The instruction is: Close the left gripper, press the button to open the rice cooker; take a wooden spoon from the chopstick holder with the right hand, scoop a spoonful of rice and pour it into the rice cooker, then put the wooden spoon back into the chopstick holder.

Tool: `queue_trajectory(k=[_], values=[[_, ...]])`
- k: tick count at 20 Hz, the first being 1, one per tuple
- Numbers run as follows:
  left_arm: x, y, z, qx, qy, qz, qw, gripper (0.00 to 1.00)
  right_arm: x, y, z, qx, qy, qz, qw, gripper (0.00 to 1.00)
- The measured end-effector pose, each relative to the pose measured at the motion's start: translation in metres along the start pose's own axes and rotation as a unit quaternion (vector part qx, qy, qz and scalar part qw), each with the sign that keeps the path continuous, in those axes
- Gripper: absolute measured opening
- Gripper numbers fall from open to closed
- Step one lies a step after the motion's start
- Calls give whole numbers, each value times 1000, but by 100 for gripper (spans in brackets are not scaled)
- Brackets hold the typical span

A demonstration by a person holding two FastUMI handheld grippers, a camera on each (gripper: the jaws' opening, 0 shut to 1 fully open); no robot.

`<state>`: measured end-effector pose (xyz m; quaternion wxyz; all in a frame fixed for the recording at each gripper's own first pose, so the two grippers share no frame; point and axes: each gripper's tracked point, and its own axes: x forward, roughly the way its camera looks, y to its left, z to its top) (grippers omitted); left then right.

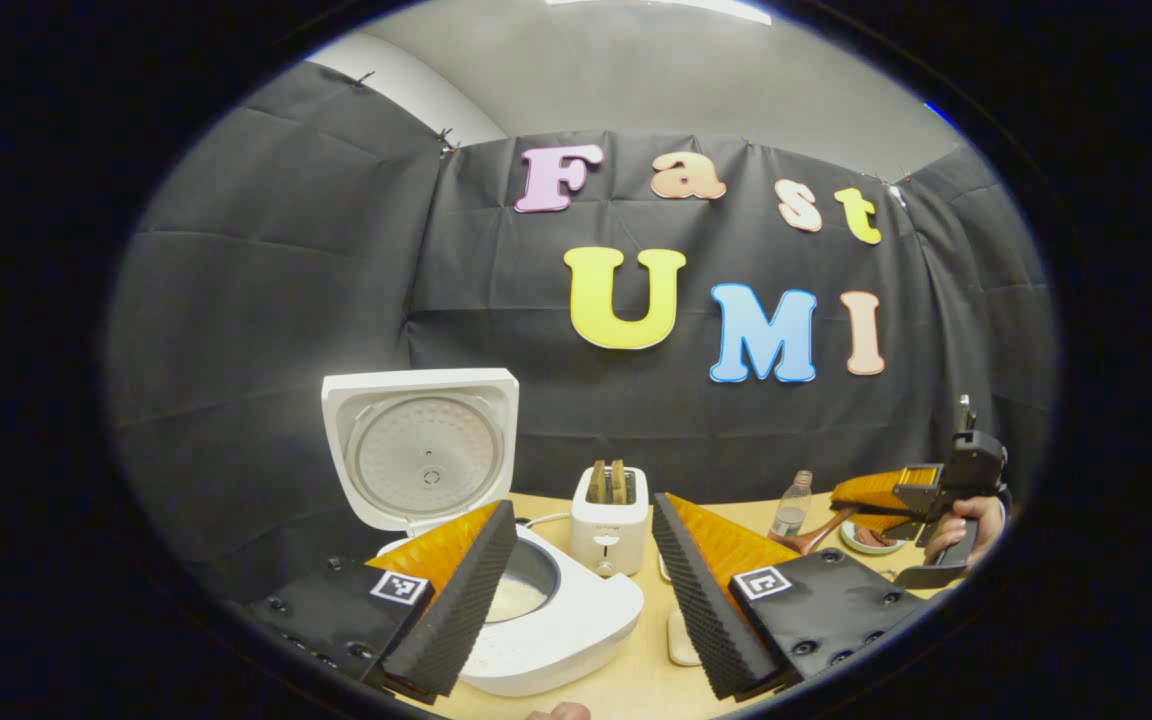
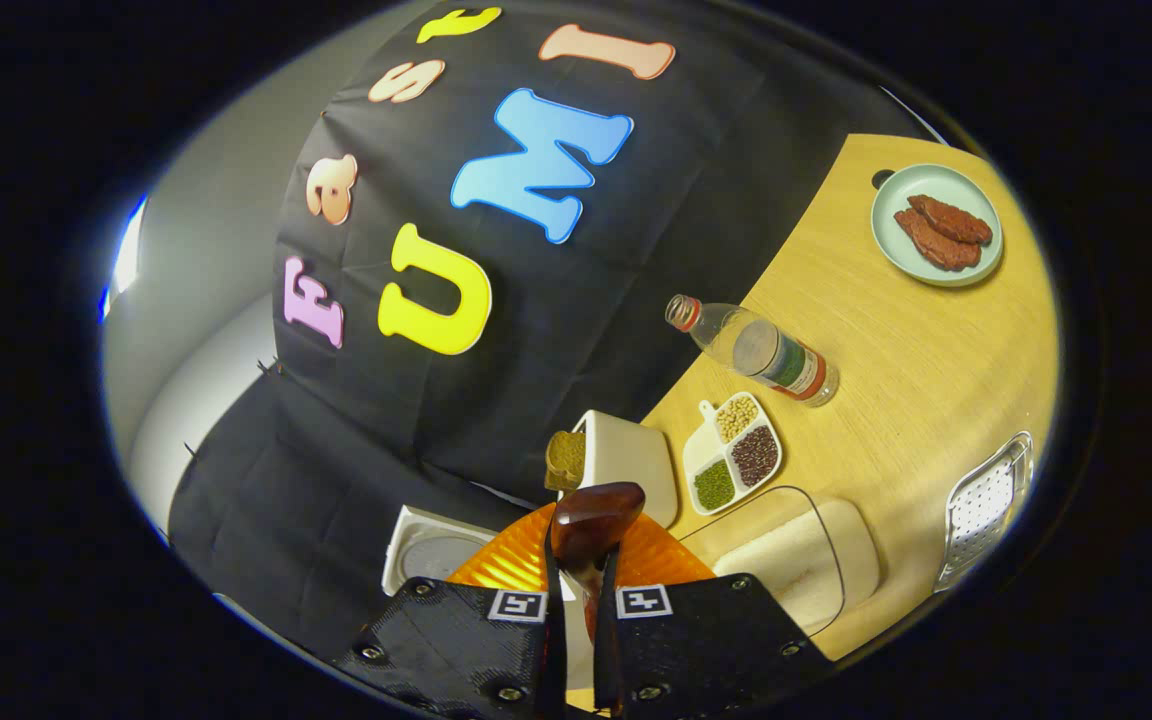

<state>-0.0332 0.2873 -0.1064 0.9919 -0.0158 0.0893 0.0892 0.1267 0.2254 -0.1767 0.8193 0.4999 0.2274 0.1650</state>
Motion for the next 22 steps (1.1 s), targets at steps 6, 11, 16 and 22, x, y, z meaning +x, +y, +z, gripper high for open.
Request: queue_trajectory(k=[6, 11, 16, 22], values=[[-13, 11, 3, 3, -7, 3, 1000, 92, 1, 40, 0, 62, -10, 50, 997, 10], [-23, 29, 5, 0, -9, 18, 1000, 95, 14, 70, -16, 74, 5, 79, 994, 11], [-31, 44, 5, -5, -17, 32, 999, 95, 38, 100, -43, 52, 34, 101, 993, 11], [-39, 56, -3, -2, -14, 34, 999, 95, 71, 128, -79, 11, 67, 109, 992, 11]])
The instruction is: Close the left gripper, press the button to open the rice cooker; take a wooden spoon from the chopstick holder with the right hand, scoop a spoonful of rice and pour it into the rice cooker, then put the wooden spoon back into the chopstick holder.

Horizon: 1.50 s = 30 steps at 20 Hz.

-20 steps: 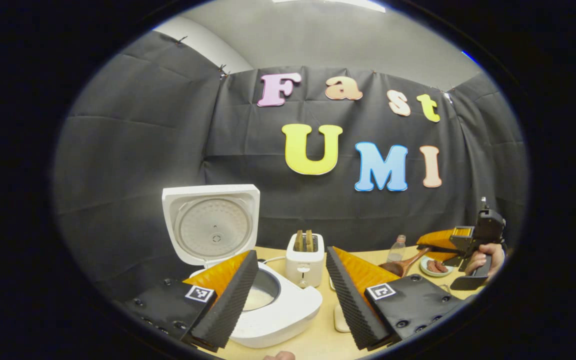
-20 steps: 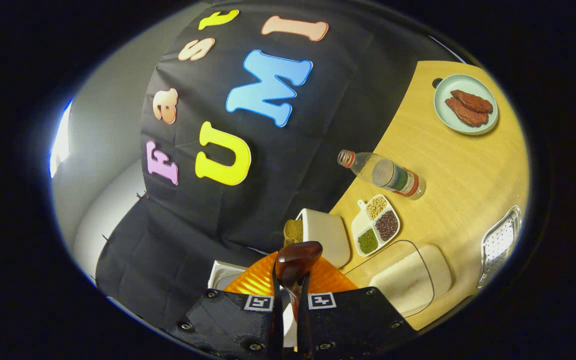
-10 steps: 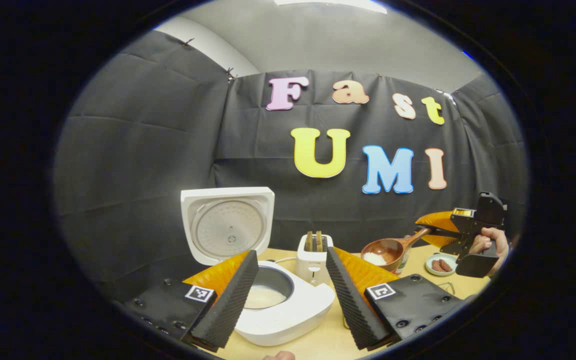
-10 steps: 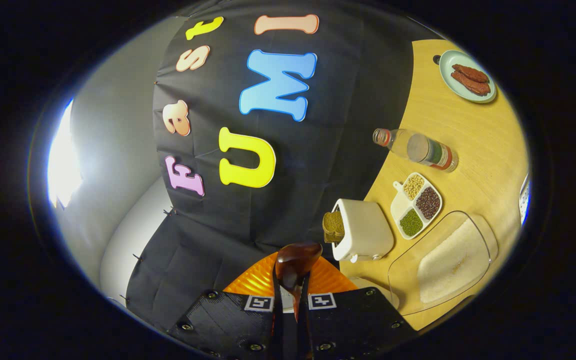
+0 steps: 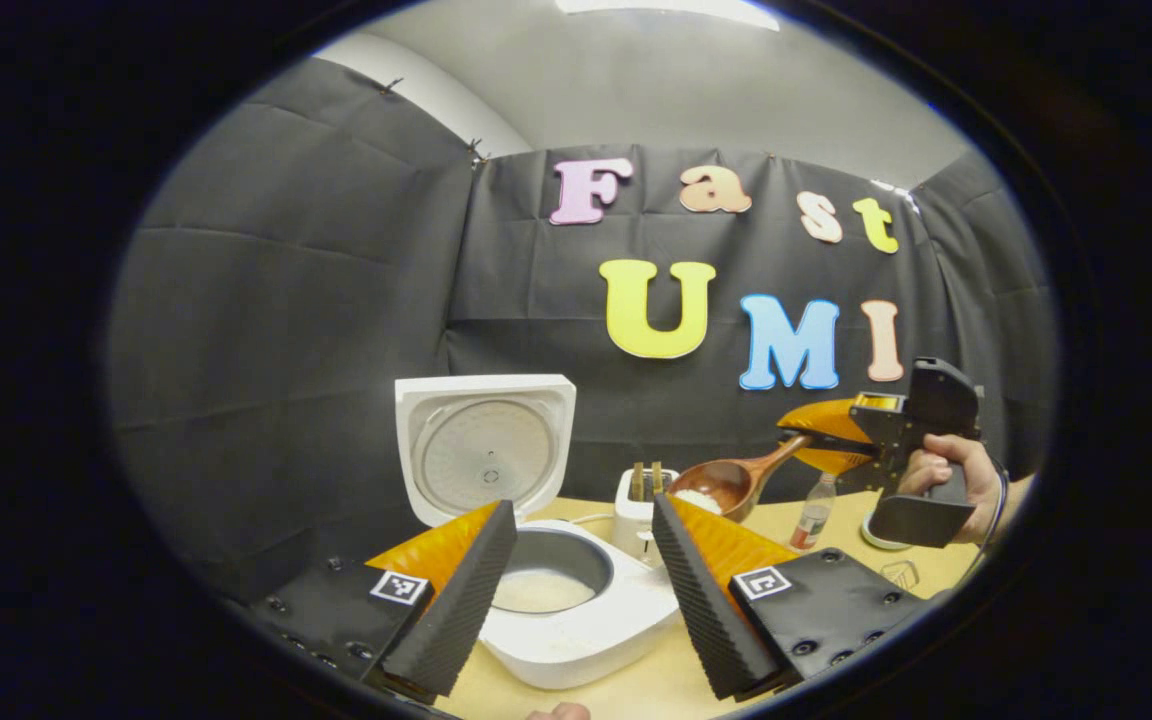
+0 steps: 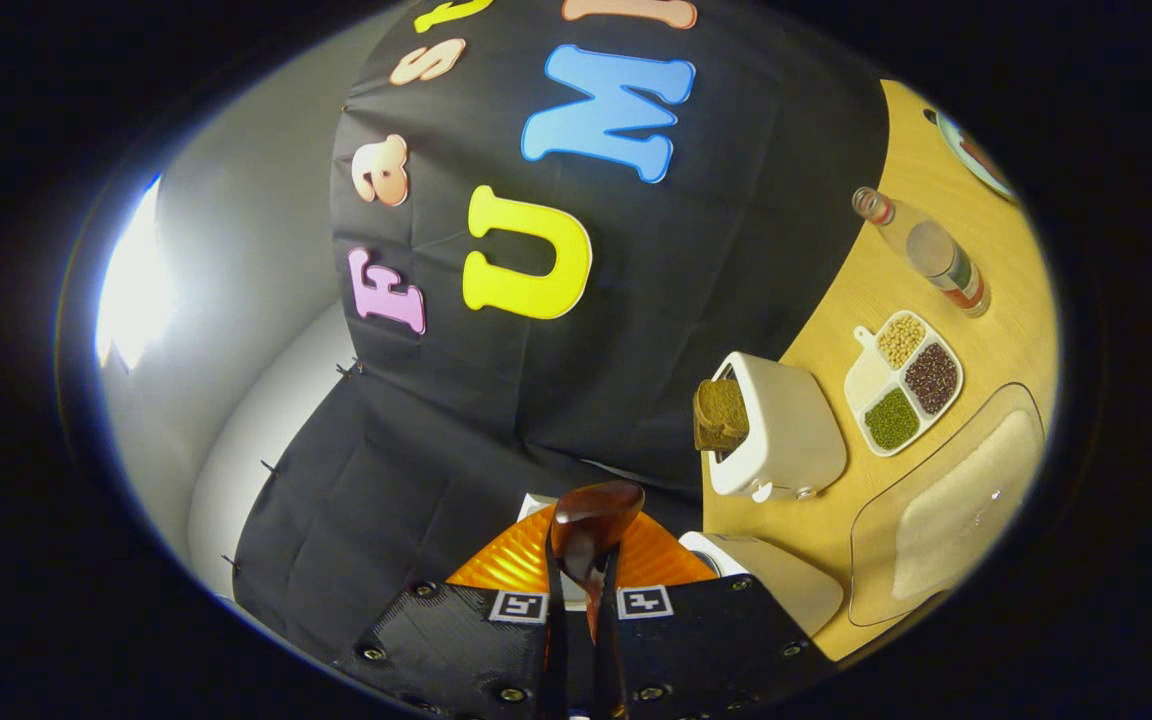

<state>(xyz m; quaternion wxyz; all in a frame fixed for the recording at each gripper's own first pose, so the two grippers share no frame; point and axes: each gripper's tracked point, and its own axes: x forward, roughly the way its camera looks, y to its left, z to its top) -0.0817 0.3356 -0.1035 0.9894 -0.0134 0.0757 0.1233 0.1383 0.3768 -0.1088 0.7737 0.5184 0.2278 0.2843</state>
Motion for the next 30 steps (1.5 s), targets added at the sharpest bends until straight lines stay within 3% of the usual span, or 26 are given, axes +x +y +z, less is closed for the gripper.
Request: queue_trajectory(k=[2, 8, 12, 16, 19, 25, 26, 30], values=[[-1, 7, -6, 0, 5, 1, 1000, 92, 15, 2, -11, -12, 12, 0, 1000, 11], [-4, 22, -19, -4, 17, 8, 1000, 95, 67, -2, -38, -61, 50, -9, 997, 11], [-9, 40, -24, -1, 17, 36, 999, 92, 99, -6, -61, -99, 74, -16, 992, 10], [-12, 48, -21, -5, 11, 48, 999, 95, 128, -12, -83, -182, 91, -36, 978, 11], [-18, 55, -21, -6, 8, 57, 998, 92, 148, -20, -103, -285, 111, -54, 950, 11], [-33, 65, -34, -10, 17, 76, 997, 95, 171, -11, -145, -412, 150, -39, 898, 11], [-34, 67, -33, -11, 17, 80, 997, 92, 171, -11, -155, -435, 156, -34, 886, 11], [-40, 74, -32, -12, 16, 93, 995, 95, 171, -5, -186, -531, 185, -1, 827, 11]])
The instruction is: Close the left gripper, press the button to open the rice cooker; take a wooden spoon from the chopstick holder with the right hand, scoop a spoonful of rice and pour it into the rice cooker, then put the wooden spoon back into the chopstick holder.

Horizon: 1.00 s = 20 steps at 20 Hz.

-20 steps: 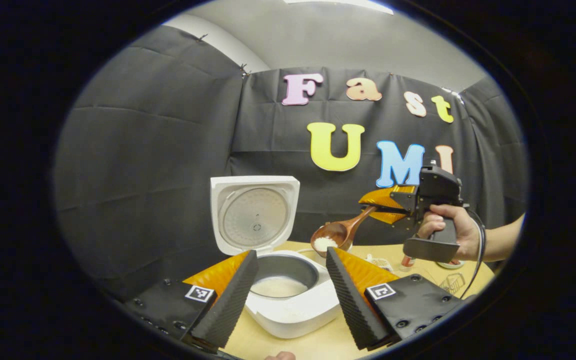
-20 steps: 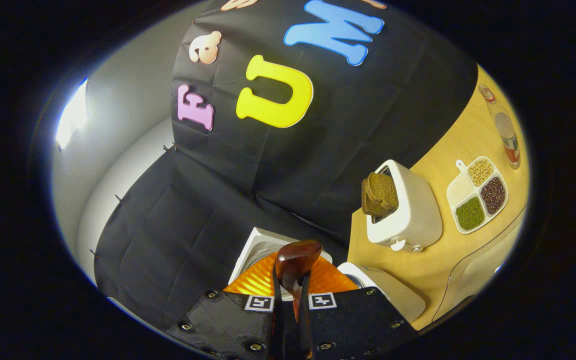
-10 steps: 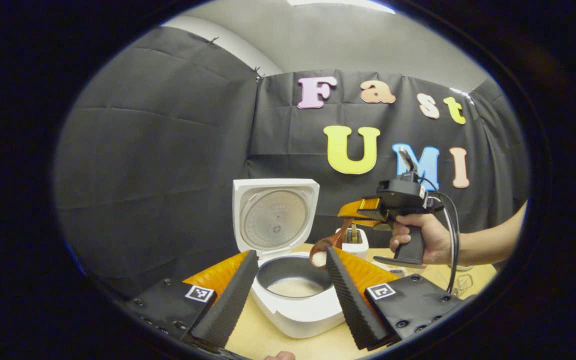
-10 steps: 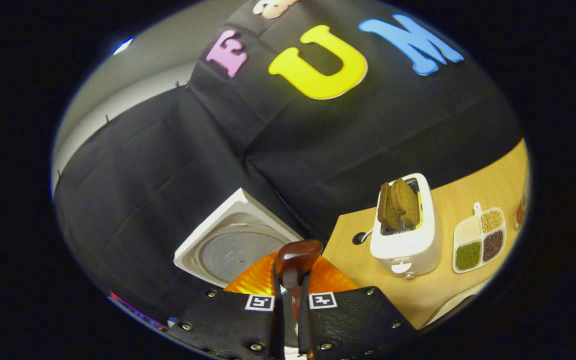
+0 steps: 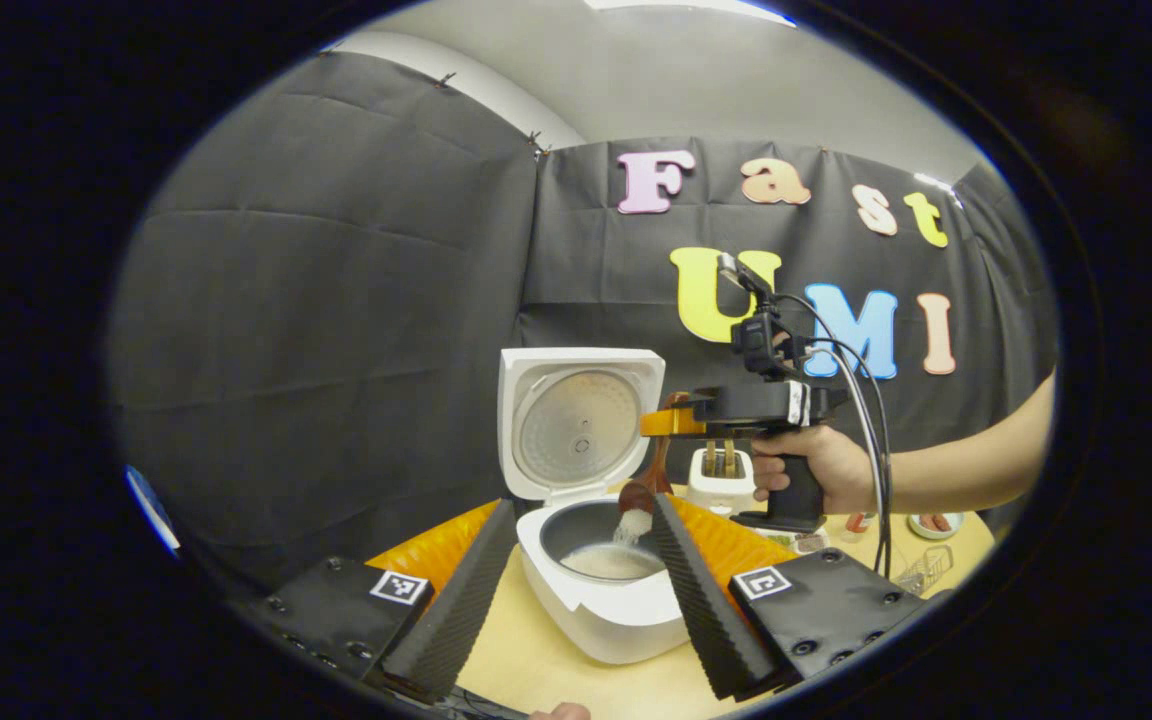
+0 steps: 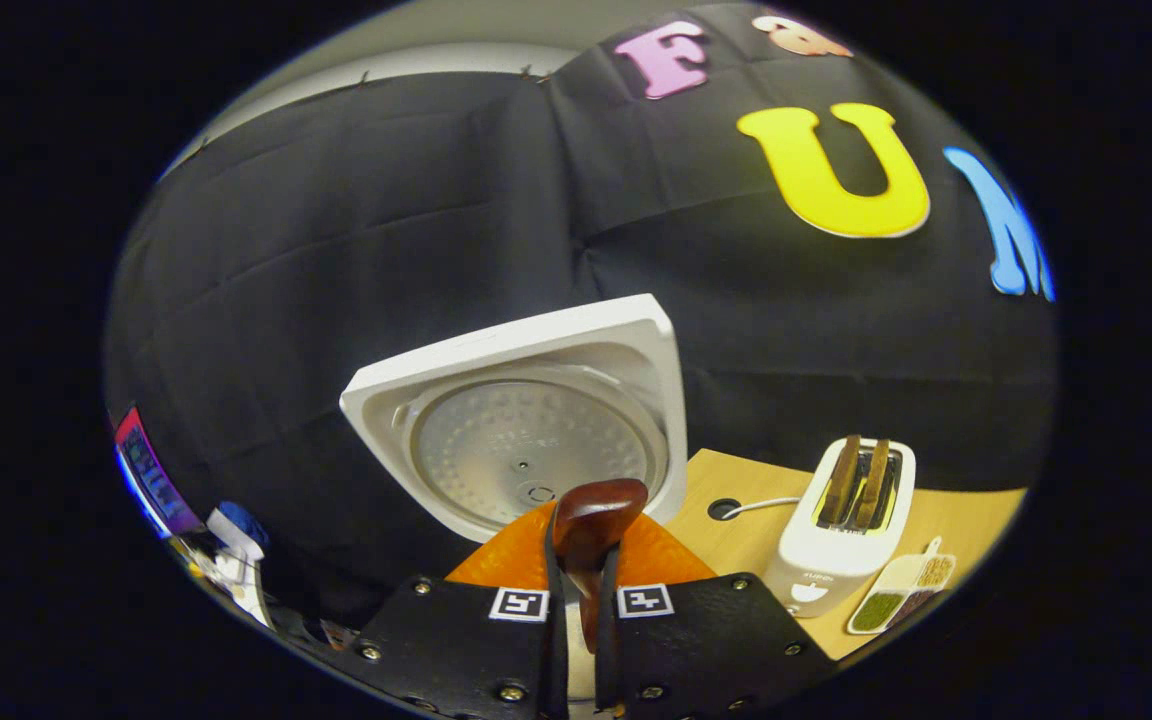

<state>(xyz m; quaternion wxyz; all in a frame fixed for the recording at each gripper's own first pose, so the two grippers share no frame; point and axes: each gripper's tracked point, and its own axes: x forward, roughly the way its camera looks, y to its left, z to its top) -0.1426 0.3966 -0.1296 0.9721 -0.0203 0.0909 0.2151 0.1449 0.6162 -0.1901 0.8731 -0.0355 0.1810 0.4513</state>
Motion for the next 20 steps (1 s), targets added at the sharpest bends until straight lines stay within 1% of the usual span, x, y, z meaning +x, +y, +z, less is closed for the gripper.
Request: queue_trajectory(k=[1, 3, 4, 5, 7, 9, 10, 11, 12, 16, 18, 20], values=[[-1, 2, -2, 0, 1, 2, 1000, 98, 1, 8, 0, -23, 4, 11, 1000, 11], [-4, 4, -3, -1, 2, 8, 1000, 92, 5, 23, -2, -76, 9, 28, 997, 11], [-6, 6, -4, -2, 2, 10, 1000, 95, 6, 32, -6, -104, 12, 34, 994, 11], [-8, 7, -4, -3, 2, 13, 1000, 95, 6, 39, -10, -125, 16, 40, 991, 11], [-6, 8, -4, -6, 2, 19, 1000, 95, 6, 48, -18, -139, 27, 50, 989, 11], [-8, 7, -4, -9, 2, 21, 1000, 95, 6, 49, -20, -132, 30, 53, 989, 11], [-10, 9, -7, -9, 3, 24, 1000, 95, 4, 49, -18, -122, 28, 53, 991, 11], [-11, 9, -7, -10, 2, 24, 1000, 92, 1, 47, -13, -109, 22, 51, 993, 11], [-12, 9, -6, -10, 1, 25, 1000, 95, -3, 45, -7, -92, 14, 50, 994, 11], [-17, 6, 1, -11, -7, 24, 1000, 95, -31, 28, 17, -3, -8, 49, 999, 11], [-20, 2, 4, -15, -8, 19, 1000, 95, -51, 13, 30, 49, -20, 43, 998, 11], [-25, -5, 8, -15, -12, 16, 1000, 95, -76, -4, 40, 104, -35, 39, 993, 11]])
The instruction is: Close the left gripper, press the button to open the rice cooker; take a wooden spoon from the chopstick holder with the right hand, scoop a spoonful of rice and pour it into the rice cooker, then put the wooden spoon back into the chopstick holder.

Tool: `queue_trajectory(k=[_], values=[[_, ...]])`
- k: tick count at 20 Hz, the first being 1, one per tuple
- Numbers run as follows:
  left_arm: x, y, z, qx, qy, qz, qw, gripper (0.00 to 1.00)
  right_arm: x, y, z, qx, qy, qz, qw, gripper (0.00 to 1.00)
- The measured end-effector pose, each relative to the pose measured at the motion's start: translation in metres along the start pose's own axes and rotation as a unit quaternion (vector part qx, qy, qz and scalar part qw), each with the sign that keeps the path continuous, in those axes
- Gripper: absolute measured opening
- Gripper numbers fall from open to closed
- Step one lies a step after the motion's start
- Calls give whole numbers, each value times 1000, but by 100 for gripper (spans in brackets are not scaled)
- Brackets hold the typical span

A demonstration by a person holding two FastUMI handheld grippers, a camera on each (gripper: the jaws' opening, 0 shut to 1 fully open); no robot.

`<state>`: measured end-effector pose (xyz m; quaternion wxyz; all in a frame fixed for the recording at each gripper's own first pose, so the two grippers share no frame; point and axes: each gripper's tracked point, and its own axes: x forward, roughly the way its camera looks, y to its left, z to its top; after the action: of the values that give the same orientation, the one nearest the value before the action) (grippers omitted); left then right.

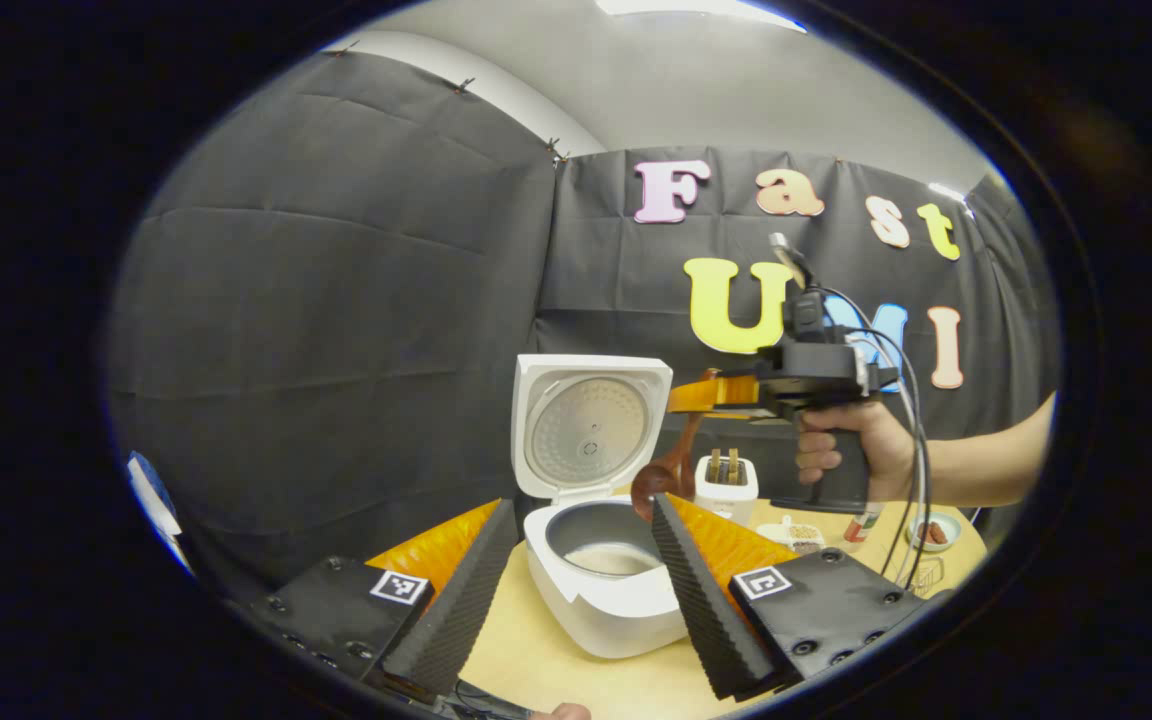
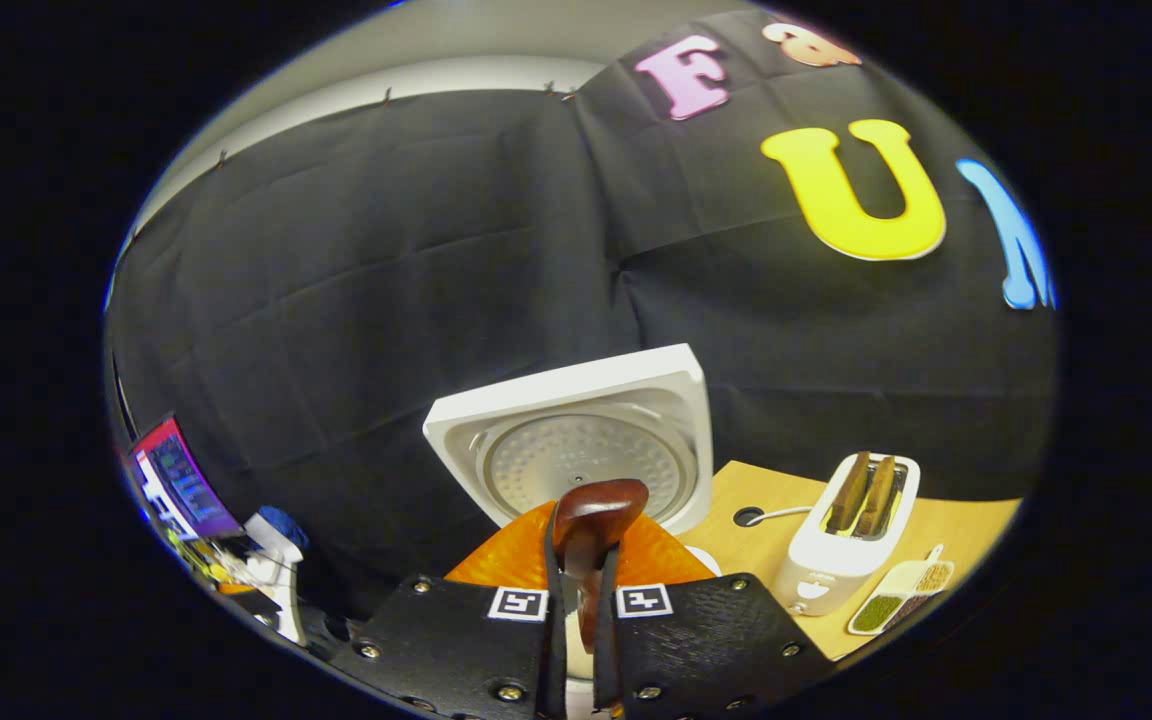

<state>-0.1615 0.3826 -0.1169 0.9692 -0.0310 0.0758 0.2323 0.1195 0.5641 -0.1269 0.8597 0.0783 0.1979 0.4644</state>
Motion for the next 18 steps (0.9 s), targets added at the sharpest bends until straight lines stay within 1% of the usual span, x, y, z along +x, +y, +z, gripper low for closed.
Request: queue_trajectory(k=[2, 3, 5, 6, 7, 8, 9, 10, 13, 14, 15, 16, 18], values=[[-2, -7, 5, 7, -5, -3, 1000, 95, -32, -15, 13, 46, -16, -2, 999, 11], [-5, -12, 6, 9, -6, -6, 1000, 92, -47, -24, 16, 65, -21, -7, 998, 11], [-11, -20, 14, 15, -12, -8, 1000, 95, -76, -41, 21, 100, -31, -19, 994, 11], [-15, -28, 18, 16, -18, -11, 1000, 92, -91, -48, 23, 111, -36, -23, 993, 11], [-18, -35, 23, 15, -23, -16, 999, 95, -104, -56, 24, 119, -40, -28, 992, 11], [-19, -43, 24, 14, -27, -20, 999, 95, -114, -63, 21, 126, -43, -34, 991, 11], [-18, -51, 24, 15, -26, -23, 999, 92, -125, -70, 19, 132, -45, -38, 989, 11], [-19, -59, 24, 17, -24, -27, 999, 95, -136, -76, 19, 139, -46, -45, 988, 11], [-25, -85, 31, 25, -28, -44, 998, 95, -177, -94, 18, 155, -59, -63, 984, 11], [-26, -93, 30, 27, -28, -49, 998, 92, -194, -100, 17, 159, -63, -71, 983, 11], [-28, -101, 29, 27, -26, -54, 998, 92, -208, -108, 16, 162, -67, -80, 981, 11], [-29, -111, 29, 25, -25, -61, 998, 95, -224, -113, 16, 166, -72, -90, 979, 11], [-33, -127, 33, 26, -28, -74, 997, 95, -253, -131, 15, 173, -85, -114, 975, 11]])
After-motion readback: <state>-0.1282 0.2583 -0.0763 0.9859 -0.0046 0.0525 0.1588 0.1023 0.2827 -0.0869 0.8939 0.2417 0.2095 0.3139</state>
